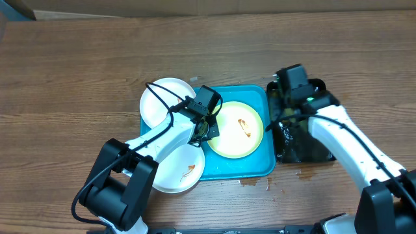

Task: Clean dirty plates on tray and stack at the side
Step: 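Scrub the yellow plate with the sponge while the left gripper holds it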

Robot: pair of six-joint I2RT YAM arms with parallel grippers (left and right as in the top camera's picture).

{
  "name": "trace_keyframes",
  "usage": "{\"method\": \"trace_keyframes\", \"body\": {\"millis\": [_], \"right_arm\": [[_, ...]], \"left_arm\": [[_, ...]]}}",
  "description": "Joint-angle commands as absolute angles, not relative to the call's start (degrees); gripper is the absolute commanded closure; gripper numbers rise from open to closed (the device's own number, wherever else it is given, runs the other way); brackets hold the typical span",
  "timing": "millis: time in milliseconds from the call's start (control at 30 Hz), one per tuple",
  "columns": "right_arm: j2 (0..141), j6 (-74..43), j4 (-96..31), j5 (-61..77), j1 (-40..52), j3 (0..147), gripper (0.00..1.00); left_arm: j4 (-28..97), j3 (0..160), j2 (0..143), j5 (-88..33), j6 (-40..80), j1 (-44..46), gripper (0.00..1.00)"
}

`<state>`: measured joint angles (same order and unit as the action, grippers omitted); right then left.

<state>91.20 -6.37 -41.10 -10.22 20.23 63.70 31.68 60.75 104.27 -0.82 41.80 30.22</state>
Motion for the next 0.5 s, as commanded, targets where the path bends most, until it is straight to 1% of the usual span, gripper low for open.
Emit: {"method": "trace_keyframes", "body": {"millis": [0,167,333,467], "right_arm": [[90.63,-3.73,-39.68,-7.84,25.06,65.69,0.96],[92.95,-0.99,-39.07,-7.84,29.63,64.82,0.96],[98.17,-0.99,-38.79,-7.81,30.00,64.07,0.96],[102.87,-0.99,-35.73,-7.16,30.00,64.07,0.96]], "left_arm": [[31.68,60.14,105.34,1.04,41.82,29.58,0.96],[31.75,60.14,105.34,1.04,41.80,29.58,0.96],[31.73,60.14,105.34,1.04,41.80,29.58,0.94],[31.66,60.14,105.34,1.04,41.80,29.58,0.94]]}}
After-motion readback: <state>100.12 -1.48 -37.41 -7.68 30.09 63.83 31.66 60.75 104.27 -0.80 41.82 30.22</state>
